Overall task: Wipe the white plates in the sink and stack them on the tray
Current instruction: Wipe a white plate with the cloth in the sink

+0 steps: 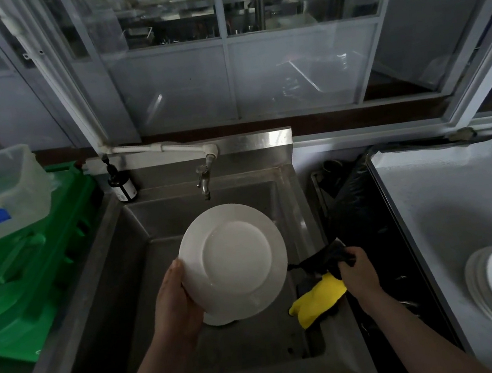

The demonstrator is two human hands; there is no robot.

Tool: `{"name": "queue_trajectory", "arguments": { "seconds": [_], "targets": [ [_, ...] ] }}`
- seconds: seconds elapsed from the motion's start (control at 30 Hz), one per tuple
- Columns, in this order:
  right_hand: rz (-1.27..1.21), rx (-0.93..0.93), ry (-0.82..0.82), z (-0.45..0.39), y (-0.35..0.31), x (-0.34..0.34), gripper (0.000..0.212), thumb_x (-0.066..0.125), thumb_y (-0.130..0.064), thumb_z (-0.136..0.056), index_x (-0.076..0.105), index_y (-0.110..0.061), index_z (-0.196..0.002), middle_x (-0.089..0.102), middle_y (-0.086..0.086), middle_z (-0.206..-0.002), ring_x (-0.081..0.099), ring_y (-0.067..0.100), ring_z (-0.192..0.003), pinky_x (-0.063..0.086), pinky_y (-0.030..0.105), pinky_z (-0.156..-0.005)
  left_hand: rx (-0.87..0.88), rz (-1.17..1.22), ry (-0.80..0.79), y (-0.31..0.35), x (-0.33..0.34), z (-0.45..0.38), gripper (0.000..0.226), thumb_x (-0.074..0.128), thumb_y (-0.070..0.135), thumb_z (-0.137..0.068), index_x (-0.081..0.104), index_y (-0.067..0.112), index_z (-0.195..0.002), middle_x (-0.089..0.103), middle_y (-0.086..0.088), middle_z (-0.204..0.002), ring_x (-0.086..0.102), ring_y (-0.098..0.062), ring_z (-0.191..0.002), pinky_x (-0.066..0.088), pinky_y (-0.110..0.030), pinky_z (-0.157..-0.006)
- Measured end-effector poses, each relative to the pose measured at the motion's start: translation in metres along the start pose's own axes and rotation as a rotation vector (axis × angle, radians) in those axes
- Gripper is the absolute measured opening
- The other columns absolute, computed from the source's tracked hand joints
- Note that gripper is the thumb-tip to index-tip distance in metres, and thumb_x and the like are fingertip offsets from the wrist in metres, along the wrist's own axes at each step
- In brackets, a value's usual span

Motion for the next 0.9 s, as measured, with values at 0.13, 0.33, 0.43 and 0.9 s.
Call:
{"name": "queue_trajectory", "arguments": {
  "seconds": [0.13, 0.33, 0.43, 0.9],
  "targets": [
    [0.026, 0.071, 0.08, -0.002, 0.017, -0.016, 0.043, 0.053, -0.009, -0.095, 0.044, -0.005, -0.137, 0.058, 0.022, -0.119, 0.053, 0.032, -0.092, 0.046, 0.038, -0.079, -0.011, 0.015, -0.016, -0.001, 0.002, -0.001, 0.034, 0.044, 0.034, -0.105, 0.063, 0.016, -0.126, 0.069, -0.011, -0.124, 0.061, -0.034, -0.119, 0.045, -0.057, -0.105],
    [0.115, 0.121, 0.023, -0.002, 0.034, -0.021, 0.046, 0.054, -0.012, -0.093, 0.048, -0.004, -0.137, 0.061, 0.023, -0.12, 0.056, 0.035, -0.097, 0.045, 0.036, -0.08, -0.02, -0.001, -0.057, -0.002, 0.008, -0.002, 0.031, 0.041, 0.032, -0.106, 0.066, 0.017, -0.117, 0.072, -0.01, -0.117, 0.063, -0.033, -0.115, 0.046, -0.054, -0.103],
    [0.149, 0.083, 0.012, 0.004, 0.025, -0.019, 0.042, 0.056, -0.011, -0.092, 0.05, -0.002, -0.133, 0.06, 0.024, -0.12, 0.058, 0.039, -0.105, 0.041, 0.033, -0.079, -0.031, -0.014, -0.051, -0.004, 0.007, -0.003, 0.032, 0.042, 0.034, -0.105, 0.065, 0.018, -0.12, 0.071, -0.011, -0.12, 0.063, -0.034, -0.116, 0.047, -0.055, -0.102],
    [-0.009, -0.13, -0.069, 0.032, -0.077, -0.001, 0.048, 0.05, -0.026, -0.102, 0.04, -0.012, -0.147, 0.048, 0.007, -0.145, 0.046, 0.025, -0.13, 0.037, 0.031, -0.099, -0.045, 0.012, -0.107, 0.006, 0.025, -0.002, 0.037, 0.041, 0.034, -0.106, 0.064, 0.012, -0.125, 0.072, -0.012, -0.119, 0.067, -0.029, -0.11, 0.053, -0.047, -0.089]
  ]
}}
Point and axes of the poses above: each hand's wrist, its own z-axis away from the middle knuckle, its own x-axis out of the palm, y = z × x, the point moved 9 cm from there along -z, towards the middle knuckle
